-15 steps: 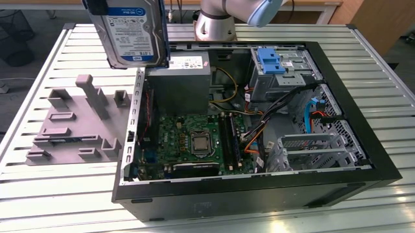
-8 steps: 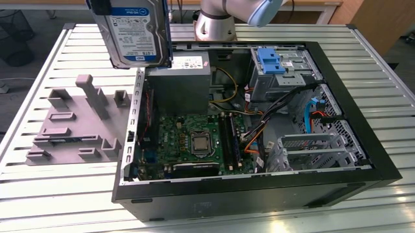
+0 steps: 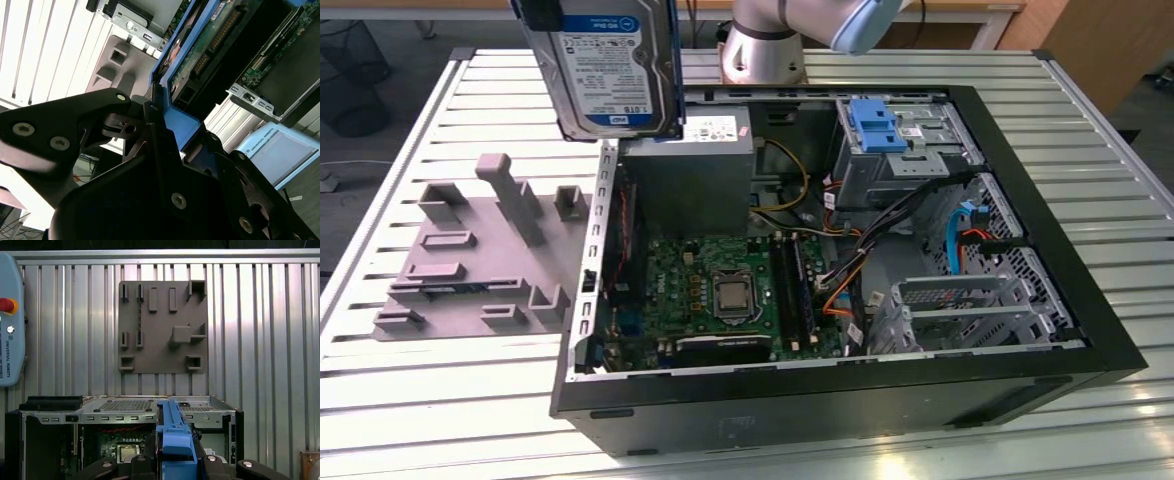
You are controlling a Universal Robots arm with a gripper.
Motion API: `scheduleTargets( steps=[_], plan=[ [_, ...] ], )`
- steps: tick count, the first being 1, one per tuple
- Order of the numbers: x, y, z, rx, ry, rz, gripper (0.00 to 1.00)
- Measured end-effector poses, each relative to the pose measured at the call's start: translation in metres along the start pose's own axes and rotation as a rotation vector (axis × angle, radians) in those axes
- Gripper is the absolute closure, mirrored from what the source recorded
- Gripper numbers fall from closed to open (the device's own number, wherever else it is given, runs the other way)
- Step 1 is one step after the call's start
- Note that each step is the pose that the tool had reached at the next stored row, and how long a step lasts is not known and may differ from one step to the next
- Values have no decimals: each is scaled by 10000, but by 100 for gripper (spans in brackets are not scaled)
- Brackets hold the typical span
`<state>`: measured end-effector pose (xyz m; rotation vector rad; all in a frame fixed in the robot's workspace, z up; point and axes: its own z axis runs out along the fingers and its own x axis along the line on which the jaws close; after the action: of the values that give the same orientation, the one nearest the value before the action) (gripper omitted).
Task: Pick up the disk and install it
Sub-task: 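Pick up the disk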
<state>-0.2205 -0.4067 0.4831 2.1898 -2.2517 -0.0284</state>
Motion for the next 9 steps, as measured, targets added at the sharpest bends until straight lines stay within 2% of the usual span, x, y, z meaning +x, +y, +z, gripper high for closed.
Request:
scheduleTargets(
  steps=[9],
  plan=[
    [-2, -58, -1, 0, 0, 0, 64]
  ],
)
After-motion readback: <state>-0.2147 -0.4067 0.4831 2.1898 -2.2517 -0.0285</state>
